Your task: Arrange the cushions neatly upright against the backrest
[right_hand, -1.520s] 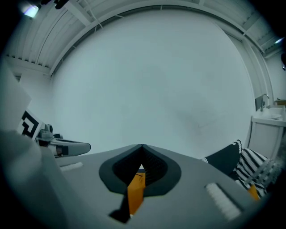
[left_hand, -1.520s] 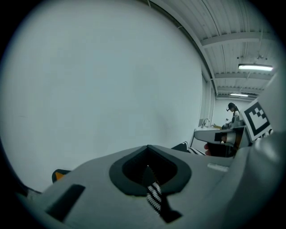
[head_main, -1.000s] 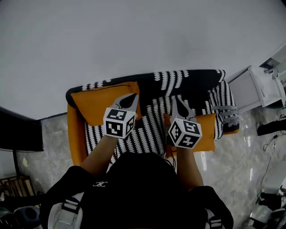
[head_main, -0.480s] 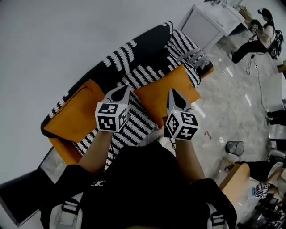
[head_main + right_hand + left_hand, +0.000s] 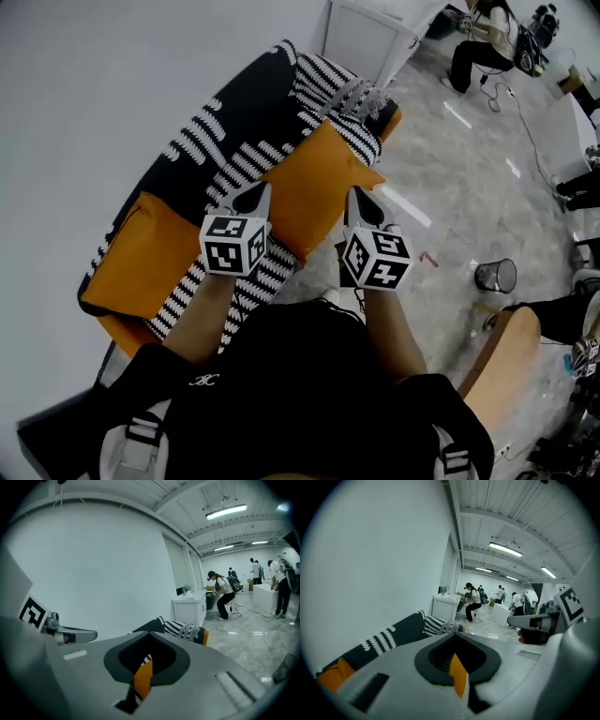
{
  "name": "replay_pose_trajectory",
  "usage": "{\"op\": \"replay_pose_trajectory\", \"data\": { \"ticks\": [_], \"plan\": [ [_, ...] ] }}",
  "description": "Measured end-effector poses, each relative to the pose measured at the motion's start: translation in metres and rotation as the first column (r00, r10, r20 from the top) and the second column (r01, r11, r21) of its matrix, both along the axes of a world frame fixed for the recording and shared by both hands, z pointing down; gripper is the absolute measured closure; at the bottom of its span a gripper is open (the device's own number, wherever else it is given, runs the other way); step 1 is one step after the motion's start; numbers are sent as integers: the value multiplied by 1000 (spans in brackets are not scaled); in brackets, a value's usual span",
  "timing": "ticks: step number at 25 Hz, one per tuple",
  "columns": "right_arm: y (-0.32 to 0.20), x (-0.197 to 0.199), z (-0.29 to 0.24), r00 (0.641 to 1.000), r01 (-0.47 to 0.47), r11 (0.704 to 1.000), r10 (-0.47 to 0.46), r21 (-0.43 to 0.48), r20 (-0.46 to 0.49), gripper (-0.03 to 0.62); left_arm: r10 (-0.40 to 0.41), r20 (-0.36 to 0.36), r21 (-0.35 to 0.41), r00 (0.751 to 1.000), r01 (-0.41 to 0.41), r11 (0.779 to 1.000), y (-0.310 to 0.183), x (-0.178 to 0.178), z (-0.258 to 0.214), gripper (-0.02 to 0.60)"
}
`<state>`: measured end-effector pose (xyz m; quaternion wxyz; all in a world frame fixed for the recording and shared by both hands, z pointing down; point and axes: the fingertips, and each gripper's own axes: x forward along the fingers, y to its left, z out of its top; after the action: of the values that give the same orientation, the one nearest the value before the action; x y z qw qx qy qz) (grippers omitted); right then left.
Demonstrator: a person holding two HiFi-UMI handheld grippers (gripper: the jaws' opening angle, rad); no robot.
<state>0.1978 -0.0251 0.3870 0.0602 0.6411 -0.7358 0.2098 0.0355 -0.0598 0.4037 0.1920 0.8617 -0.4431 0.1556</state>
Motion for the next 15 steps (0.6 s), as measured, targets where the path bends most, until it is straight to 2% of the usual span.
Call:
{"op": "replay_pose_trajectory", "data": {
  "ticks": [8, 15],
  "plan": [
    [8, 82, 5, 998, 62, 998, -62, 9, 23, 587, -33, 48, -1, 998, 33, 999, 14, 90, 10, 572],
    [-3, 113, 23, 998, 53, 998, -52, -18, 46, 587, -4, 89, -7, 996, 5, 1000, 2, 125, 20, 571]
  ]
}}
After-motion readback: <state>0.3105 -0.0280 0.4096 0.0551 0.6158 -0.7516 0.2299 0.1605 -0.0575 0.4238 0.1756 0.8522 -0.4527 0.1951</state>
